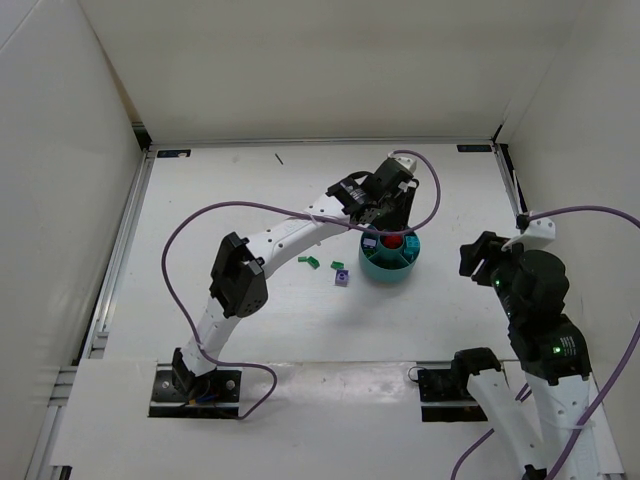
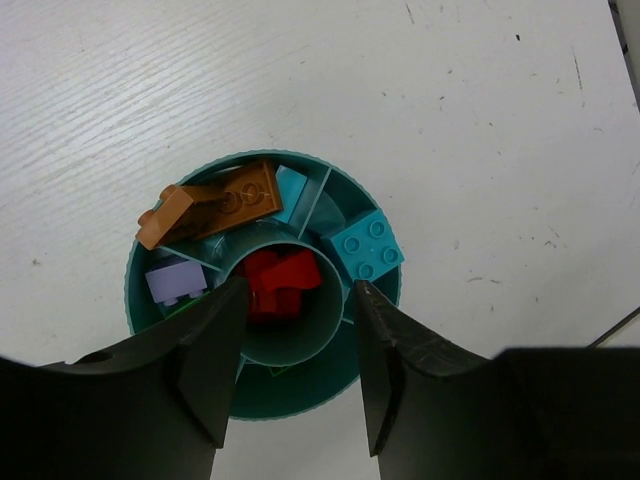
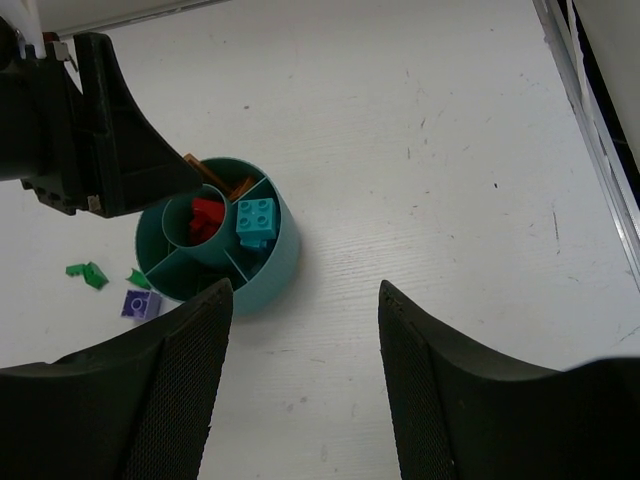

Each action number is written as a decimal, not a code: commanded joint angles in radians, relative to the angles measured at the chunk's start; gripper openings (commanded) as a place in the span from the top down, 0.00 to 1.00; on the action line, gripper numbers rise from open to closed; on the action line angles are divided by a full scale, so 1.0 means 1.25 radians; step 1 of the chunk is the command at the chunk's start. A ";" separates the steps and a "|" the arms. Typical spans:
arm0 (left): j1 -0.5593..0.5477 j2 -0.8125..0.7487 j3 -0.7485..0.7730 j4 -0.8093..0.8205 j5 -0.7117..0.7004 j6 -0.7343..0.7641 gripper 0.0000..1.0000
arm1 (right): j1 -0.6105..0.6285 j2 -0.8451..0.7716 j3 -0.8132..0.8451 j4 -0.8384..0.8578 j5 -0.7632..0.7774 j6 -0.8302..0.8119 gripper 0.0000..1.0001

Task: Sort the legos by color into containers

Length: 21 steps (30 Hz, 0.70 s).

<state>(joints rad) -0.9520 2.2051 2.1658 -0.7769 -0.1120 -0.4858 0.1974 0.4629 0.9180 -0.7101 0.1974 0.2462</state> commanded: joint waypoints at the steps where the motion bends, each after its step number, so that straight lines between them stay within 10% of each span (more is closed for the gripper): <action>1: -0.007 -0.015 0.003 0.012 0.013 -0.004 0.42 | 0.005 -0.006 -0.001 -0.004 0.015 -0.018 0.37; 10: 0.048 -0.198 -0.051 -0.006 -0.038 -0.025 0.08 | 0.051 0.026 0.008 0.002 -0.061 -0.063 0.37; 14: 0.122 -0.378 -0.307 0.024 -0.038 -0.062 0.00 | 0.160 0.104 0.003 0.015 -0.059 -0.046 0.37; 21: 0.206 -0.617 -0.586 -0.084 -0.205 -0.100 0.00 | 0.688 0.313 -0.002 0.098 0.380 0.041 0.35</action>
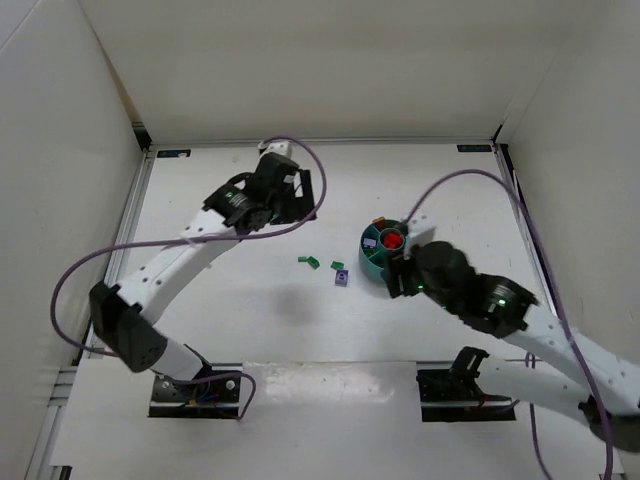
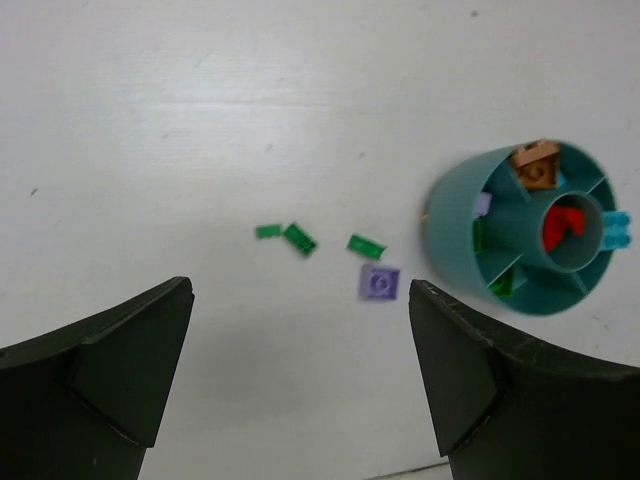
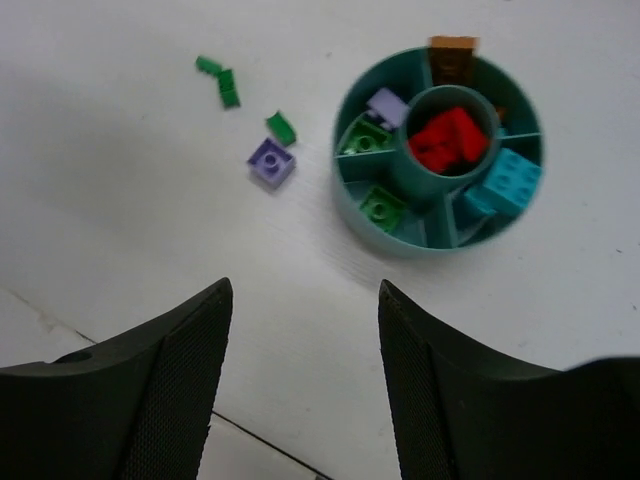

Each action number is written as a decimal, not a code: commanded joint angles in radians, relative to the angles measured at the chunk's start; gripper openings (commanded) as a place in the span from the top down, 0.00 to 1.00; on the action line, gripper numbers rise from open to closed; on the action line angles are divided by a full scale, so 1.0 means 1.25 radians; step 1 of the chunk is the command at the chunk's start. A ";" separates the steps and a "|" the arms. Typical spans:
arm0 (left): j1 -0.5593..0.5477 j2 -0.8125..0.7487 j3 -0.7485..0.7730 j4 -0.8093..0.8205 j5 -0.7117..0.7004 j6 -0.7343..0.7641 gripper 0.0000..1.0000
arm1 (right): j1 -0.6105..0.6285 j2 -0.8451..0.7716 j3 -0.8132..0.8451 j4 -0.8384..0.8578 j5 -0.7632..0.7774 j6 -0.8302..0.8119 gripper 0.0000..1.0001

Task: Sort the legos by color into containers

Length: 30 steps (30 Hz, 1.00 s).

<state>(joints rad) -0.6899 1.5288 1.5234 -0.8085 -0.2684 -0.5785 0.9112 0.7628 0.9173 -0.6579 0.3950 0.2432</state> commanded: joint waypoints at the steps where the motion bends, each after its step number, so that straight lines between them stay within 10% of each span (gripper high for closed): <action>1: 0.013 -0.105 -0.086 -0.088 -0.080 -0.030 0.00 | 0.143 0.102 0.004 0.060 0.218 0.074 0.37; 11: 0.204 -0.257 -0.201 -0.150 0.000 -0.007 0.00 | -0.036 0.462 0.125 0.161 -0.188 0.049 0.35; 30: 0.293 -0.254 -0.228 -0.155 0.125 0.015 0.00 | 0.029 0.829 0.302 0.077 -0.013 0.163 0.32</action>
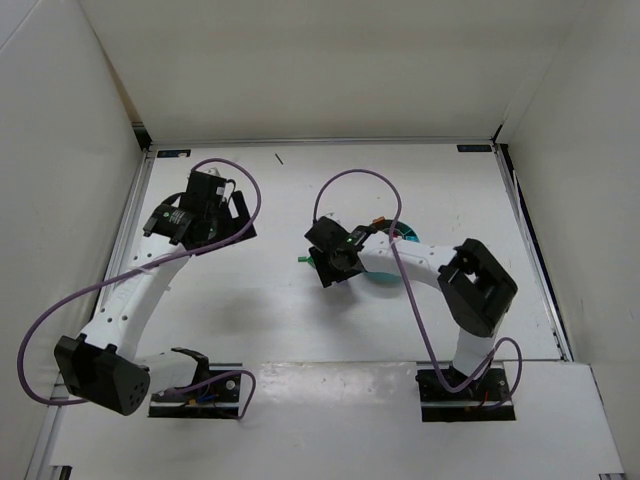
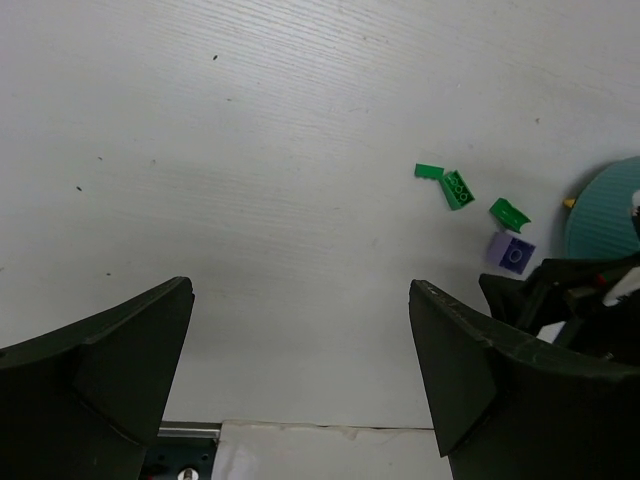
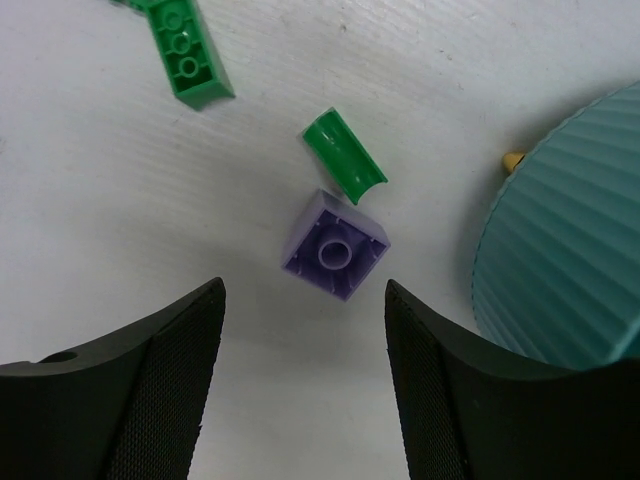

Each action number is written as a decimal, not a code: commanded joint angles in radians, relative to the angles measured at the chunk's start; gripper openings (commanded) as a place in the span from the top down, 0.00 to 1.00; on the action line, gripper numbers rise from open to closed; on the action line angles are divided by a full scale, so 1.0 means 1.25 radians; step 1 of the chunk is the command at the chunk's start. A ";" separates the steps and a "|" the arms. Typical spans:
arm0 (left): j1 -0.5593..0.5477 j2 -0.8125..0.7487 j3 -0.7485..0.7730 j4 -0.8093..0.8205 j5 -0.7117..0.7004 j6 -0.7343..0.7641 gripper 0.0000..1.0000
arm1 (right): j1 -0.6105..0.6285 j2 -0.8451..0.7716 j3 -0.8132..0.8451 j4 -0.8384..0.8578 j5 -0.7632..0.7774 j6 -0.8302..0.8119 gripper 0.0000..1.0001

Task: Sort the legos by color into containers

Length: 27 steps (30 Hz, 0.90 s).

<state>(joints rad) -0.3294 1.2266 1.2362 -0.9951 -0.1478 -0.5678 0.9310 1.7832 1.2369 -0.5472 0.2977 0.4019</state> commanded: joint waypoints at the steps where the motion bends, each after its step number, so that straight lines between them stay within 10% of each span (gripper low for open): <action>1: 0.005 -0.013 0.001 -0.009 0.036 0.006 0.00 | 0.015 0.018 0.049 -0.014 0.072 0.050 0.32; 14: 0.005 -0.039 0.007 -0.019 0.032 0.019 0.00 | -0.011 0.079 0.044 0.014 0.064 0.092 0.33; 27: 0.005 -0.043 0.015 -0.016 0.026 0.030 0.00 | -0.037 0.089 0.008 0.082 0.022 0.076 0.56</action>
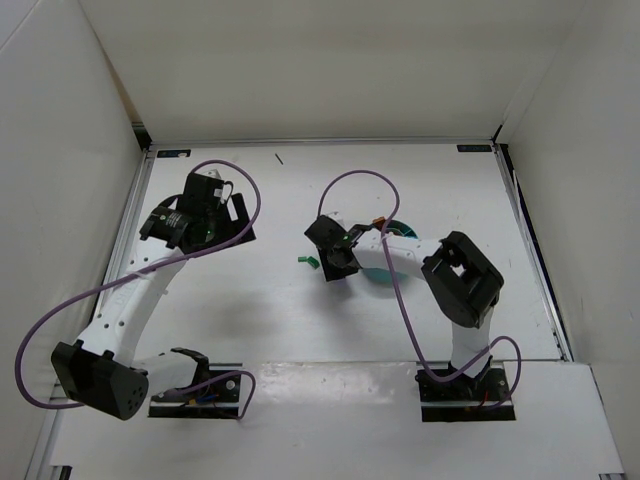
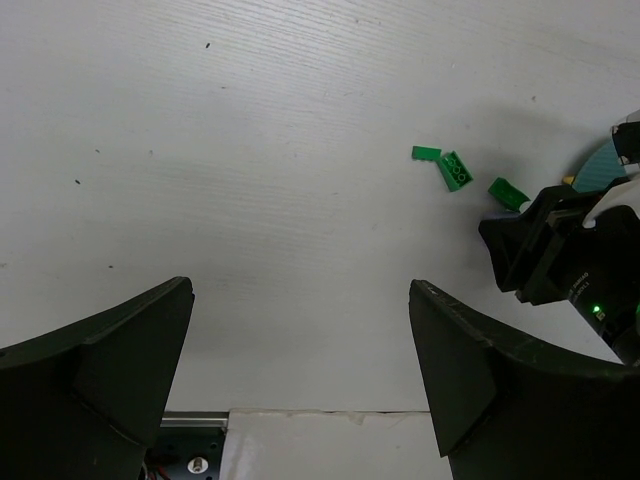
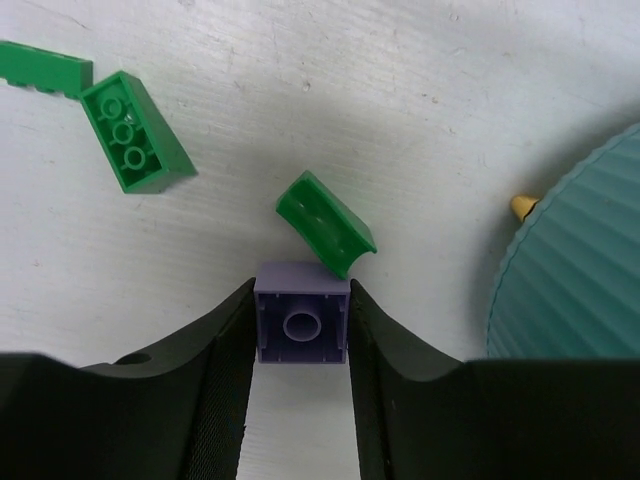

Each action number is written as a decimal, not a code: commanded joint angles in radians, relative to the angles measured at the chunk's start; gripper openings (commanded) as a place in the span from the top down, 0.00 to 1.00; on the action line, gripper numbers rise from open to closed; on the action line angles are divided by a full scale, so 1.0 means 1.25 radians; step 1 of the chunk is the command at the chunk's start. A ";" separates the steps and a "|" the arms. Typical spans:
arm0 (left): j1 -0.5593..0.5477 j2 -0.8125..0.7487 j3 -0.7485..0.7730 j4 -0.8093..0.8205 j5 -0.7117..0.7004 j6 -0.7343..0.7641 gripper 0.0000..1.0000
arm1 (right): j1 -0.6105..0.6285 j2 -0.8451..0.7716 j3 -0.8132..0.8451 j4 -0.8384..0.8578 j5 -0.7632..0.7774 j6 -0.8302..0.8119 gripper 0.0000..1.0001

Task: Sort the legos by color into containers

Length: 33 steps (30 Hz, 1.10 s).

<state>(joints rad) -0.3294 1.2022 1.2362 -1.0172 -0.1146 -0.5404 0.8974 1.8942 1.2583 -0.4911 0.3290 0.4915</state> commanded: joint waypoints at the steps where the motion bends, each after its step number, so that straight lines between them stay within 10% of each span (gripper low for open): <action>1: 0.003 -0.024 0.015 0.000 0.000 0.006 0.00 | -0.015 0.000 -0.011 0.036 -0.021 0.004 0.60; 4: 0.003 -0.022 0.023 -0.008 -0.008 0.008 0.00 | -0.011 -0.027 -0.015 0.037 -0.026 -0.019 0.77; 20: 0.059 0.117 0.181 0.087 0.057 0.120 0.00 | -0.188 -0.395 0.039 0.009 -0.302 -0.273 0.77; 33: 0.135 0.189 0.274 0.059 0.141 0.155 0.00 | -0.298 -0.377 0.169 -0.234 -0.382 -0.366 0.75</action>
<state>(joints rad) -0.1646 1.4475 1.5272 -0.9527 0.0177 -0.3912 0.5209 1.4036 1.4296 -0.7124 -0.1074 0.0841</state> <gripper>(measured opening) 0.995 0.410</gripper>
